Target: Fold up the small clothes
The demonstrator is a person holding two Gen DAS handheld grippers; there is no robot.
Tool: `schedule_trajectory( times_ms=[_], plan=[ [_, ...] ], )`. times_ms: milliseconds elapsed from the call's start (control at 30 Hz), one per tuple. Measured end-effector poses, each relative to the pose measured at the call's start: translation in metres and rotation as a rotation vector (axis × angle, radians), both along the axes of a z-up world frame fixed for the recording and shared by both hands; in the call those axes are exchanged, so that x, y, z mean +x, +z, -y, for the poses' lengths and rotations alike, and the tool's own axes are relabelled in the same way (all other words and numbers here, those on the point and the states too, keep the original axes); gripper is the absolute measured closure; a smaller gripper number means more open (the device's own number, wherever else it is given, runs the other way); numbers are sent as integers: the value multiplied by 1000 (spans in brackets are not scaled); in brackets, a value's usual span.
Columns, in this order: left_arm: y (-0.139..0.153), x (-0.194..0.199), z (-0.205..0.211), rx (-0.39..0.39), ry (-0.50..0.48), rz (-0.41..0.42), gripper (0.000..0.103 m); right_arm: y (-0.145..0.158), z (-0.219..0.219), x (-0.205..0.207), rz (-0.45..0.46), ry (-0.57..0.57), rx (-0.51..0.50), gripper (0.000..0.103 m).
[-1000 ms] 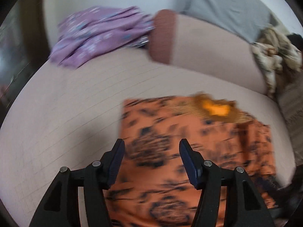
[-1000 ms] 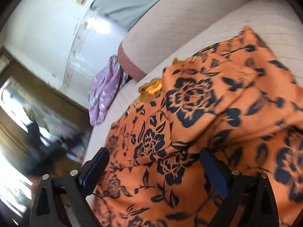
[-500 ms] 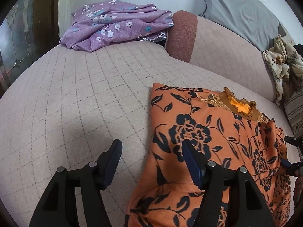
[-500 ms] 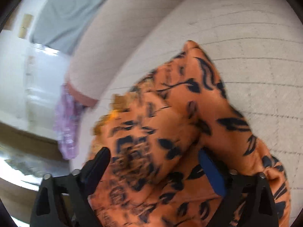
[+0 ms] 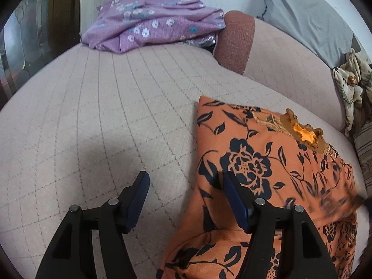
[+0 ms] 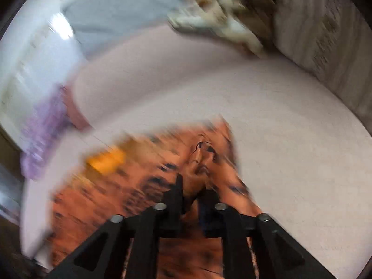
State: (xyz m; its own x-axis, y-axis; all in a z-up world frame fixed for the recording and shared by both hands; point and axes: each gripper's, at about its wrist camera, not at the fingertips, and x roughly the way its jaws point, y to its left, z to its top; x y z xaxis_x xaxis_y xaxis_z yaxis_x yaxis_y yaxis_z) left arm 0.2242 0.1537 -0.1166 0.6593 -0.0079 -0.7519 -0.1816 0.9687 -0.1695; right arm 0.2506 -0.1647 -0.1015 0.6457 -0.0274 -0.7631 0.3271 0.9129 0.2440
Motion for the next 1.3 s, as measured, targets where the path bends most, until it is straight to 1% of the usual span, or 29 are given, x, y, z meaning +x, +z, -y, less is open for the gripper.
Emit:
schedule_trajectory(
  times_ms=[33, 67, 100, 133, 200, 267, 300, 333, 367, 433, 500, 567, 600, 633, 667, 700, 767, 800, 833, 867, 900, 967, 1033, 1100, 1133, 1167, 1200, 1233, 1300],
  plan=[
    [3, -3, 1, 6, -9, 20, 36, -21, 5, 2, -78, 1, 34, 27],
    [7, -5, 3, 16, -15, 42, 36, -34, 8, -1, -99, 24, 74, 28],
    [13, -9, 7, 39, -22, 80, 36, -29, 7, -11, -21, 38, 40, 28],
    [16, -11, 9, 52, -30, 98, 34, -23, 6, -15, 1, 36, 24, 27],
    [17, -9, 13, 63, -47, 97, 28, -8, 8, -23, 44, 23, 42, 27],
    [5, -1, 18, 89, -66, 32, 27, 12, 11, -28, 111, 21, 57, 27],
    [-6, 6, 21, 108, -70, -39, 27, 22, 9, -29, 141, 34, 68, 27],
    [-12, 8, 19, 86, -69, -64, 26, 30, 6, -26, 170, 60, 83, 25],
    [-11, 8, 15, 61, -59, -52, 24, 38, 1, -20, 193, 109, 110, 24],
    [-9, 9, 9, 31, -48, -53, 24, 46, -13, 0, 200, 222, 196, 12],
    [-11, 9, 10, 37, -49, -52, 23, 32, -17, 31, 149, 343, 337, 11],
    [-11, 9, 11, 46, -52, -53, 22, 4, -7, 59, 81, 314, 323, 12],
    [-12, 9, 11, 40, -56, -53, 21, -16, 8, 71, 3, 229, 287, 16],
    [-13, 9, 10, 39, -54, -53, 21, -35, 28, 74, -39, 132, 346, 19],
    [-12, 10, 11, 38, -53, -53, 21, -34, 40, 68, 26, 75, 451, 19],
    [-13, 11, 11, 44, -52, -56, 20, -23, 39, 63, 60, 85, 462, 17],
    [-12, 12, 14, 59, -51, -60, 18, -4, 27, 62, 123, 172, 440, 15],
    [-12, 12, 15, 65, -51, -58, 18, 0, 22, 65, 149, 215, 432, 11],
    [-12, 11, 14, 61, -52, -55, 18, -5, 22, 73, 123, 221, 392, 9],
    [-12, 10, 12, 50, -54, -53, 17, -16, 26, 78, 59, 188, 343, 10],
    [-13, 9, 11, 41, -53, -52, 17, -35, 36, 85, 18, 143, 370, 11],
    [-13, 9, 10, 41, -50, -54, 17, -23, 36, 81, 73, 115, 411, 10],
    [-13, 10, 13, 63, -51, -58, 16, -7, 25, 82, 119, 193, 423, 10],
    [-13, 9, 12, 59, -51, -55, 16, -1, 25, 81, 171, 211, 378, 8],
    [-13, 9, 11, 50, -53, -54, 16, -14, 31, 88, 125, 170, 339, 7],
    [-13, 8, 10, 45, -52, -51, 16, -41, 43, 98, 13, 106, 344, 8],
    [-13, 8, 9, 42, -51, -50, 16, -46, 48, 98, 46, 92, 394, 8],
    [-13, 8, 9, 42, -49, -50, 16, -37, 51, 92, 93, 85, 415, 8],
    [-14, 10, 12, 62, -48, -59, 15, -18, 49, 90, 149, 149, 487, 8]
  ],
)
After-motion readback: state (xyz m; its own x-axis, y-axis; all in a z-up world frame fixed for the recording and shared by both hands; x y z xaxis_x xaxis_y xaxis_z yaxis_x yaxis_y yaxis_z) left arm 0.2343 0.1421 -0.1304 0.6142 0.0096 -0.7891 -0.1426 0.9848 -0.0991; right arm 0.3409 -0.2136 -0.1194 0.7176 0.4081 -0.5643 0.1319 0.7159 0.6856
